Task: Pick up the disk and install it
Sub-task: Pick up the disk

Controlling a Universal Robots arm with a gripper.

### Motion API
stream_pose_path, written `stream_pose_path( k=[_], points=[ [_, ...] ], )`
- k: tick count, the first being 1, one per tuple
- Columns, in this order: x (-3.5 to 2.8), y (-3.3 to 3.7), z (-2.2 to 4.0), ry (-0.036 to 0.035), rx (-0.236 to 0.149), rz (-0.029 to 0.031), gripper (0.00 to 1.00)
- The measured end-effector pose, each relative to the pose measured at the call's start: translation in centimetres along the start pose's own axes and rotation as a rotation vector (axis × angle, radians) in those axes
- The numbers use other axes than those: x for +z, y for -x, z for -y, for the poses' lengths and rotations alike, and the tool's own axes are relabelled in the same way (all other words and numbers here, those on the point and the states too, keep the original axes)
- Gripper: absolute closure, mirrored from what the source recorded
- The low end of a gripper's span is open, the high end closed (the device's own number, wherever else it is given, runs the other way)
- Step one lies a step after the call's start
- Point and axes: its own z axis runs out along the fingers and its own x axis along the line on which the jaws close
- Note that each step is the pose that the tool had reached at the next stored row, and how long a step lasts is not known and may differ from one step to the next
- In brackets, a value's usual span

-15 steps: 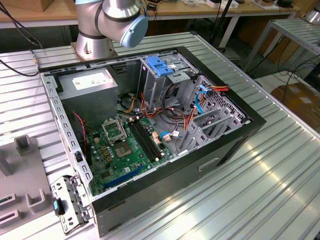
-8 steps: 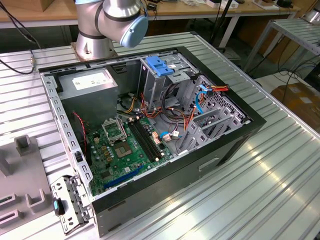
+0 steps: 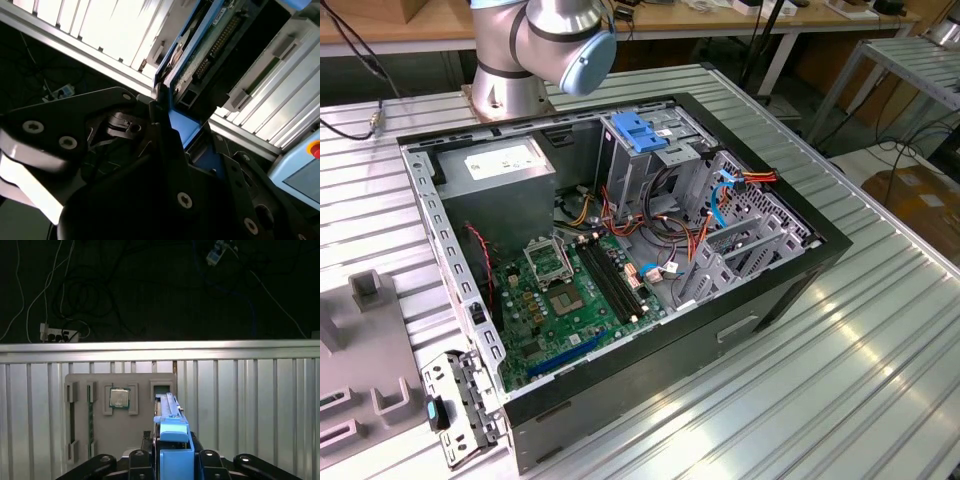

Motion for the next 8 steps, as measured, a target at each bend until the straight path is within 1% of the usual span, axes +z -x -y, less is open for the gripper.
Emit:
stream_pose_path(
  k=[1, 2, 8],
  points=[
    [-0.2, 0.0, 0.0, 0.0001, 0.0, 0.0, 0.63],
    [-0.26, 0.0, 0.0, -0.0002, 0.0, 0.0001, 0.63],
    [-0.33, 0.0, 0.0, 0.0, 0.0, 0.0, 0.63]
  ],
)
